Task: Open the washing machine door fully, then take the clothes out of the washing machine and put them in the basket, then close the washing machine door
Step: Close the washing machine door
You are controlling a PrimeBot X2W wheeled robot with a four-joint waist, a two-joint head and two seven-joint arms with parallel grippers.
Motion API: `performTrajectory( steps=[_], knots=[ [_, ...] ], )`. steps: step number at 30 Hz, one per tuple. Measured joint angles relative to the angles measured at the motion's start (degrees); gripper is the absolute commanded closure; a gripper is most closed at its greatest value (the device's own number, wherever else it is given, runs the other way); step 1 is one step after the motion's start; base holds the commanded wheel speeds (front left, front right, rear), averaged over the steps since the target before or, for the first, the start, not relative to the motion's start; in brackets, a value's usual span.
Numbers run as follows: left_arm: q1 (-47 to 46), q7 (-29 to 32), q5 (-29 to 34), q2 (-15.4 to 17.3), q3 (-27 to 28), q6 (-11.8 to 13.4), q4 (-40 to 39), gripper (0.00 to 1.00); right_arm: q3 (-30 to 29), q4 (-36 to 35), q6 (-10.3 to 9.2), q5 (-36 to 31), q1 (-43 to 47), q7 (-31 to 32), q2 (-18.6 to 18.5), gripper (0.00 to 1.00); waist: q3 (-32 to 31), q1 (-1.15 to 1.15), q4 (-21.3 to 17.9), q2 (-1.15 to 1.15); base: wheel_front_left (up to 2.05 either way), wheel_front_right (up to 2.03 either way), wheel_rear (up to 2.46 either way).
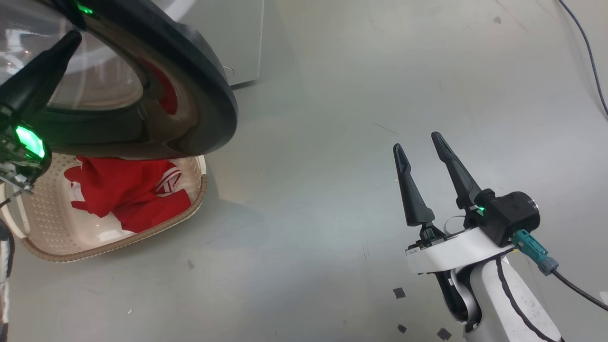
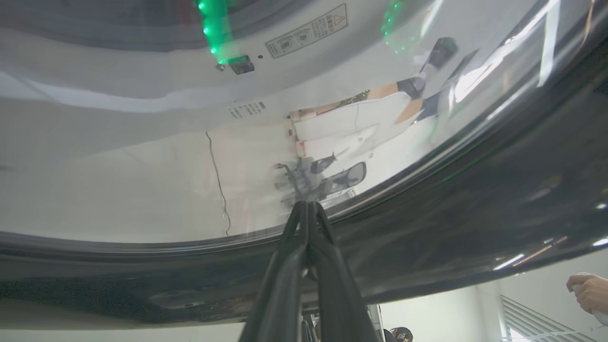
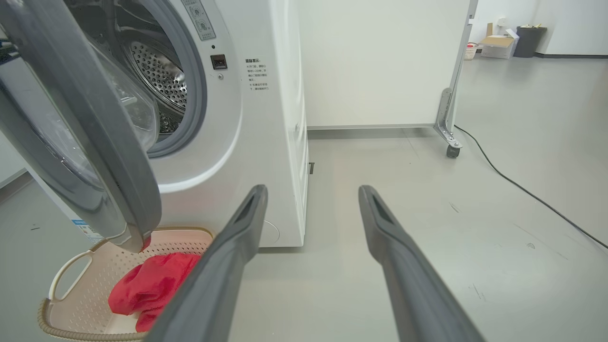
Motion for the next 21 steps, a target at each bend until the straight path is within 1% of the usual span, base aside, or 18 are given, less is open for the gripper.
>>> performTrajectory(
  steps=[3,7,9,13,14,21],
  knots=[
    [-2.5,-0.7,0.5,0.3,0.1,0.2,1.0,1.00,0.7,0.0,-0.08,0.9,-0.4,0.0,0.0,0.00,1.0,0.00,-1.5,0.00,0.00,0.00,0.00],
    [-4.8,-1.0,0.8,0.7,0.1,1.1,1.9,1.00,1.1,-0.1,-0.92,1.3,-0.9,0.0,0.0,0.00,1.7,0.00,-2.6,0.00,0.00,0.00,0.00],
    [-5.9,-1.5,1.0,0.8,0.1,1.2,2.6,1.00,1.3,-0.1,-0.97,1.3,-0.9,0.0,0.1,0.00,2.0,0.00,-3.0,0.00,0.00,0.00,0.00],
    [-8.6,-2.8,3.4,1.0,0.1,1.4,3.9,1.00,1.4,-0.2,-1.11,1.6,-0.9,0.0,0.1,0.00,2.4,0.00,-3.5,0.00,0.00,0.00,0.00],
    [-9.3,-3.0,3.6,1.1,0.1,1.4,4.2,1.00,1.4,-0.3,-1.49,1.8,-1.0,0.0,0.1,0.00,2.5,0.00,-3.5,0.00,0.00,0.00,0.00],
    [-12.8,-5.0,4.9,1.4,0.2,1.4,7.0,1.00,1.9,-0.3,-1.53,1.8,-2.1,0.0,0.1,0.00,2.8,0.00,-3.9,0.00,0.00,0.00,0.00]
  ],
)
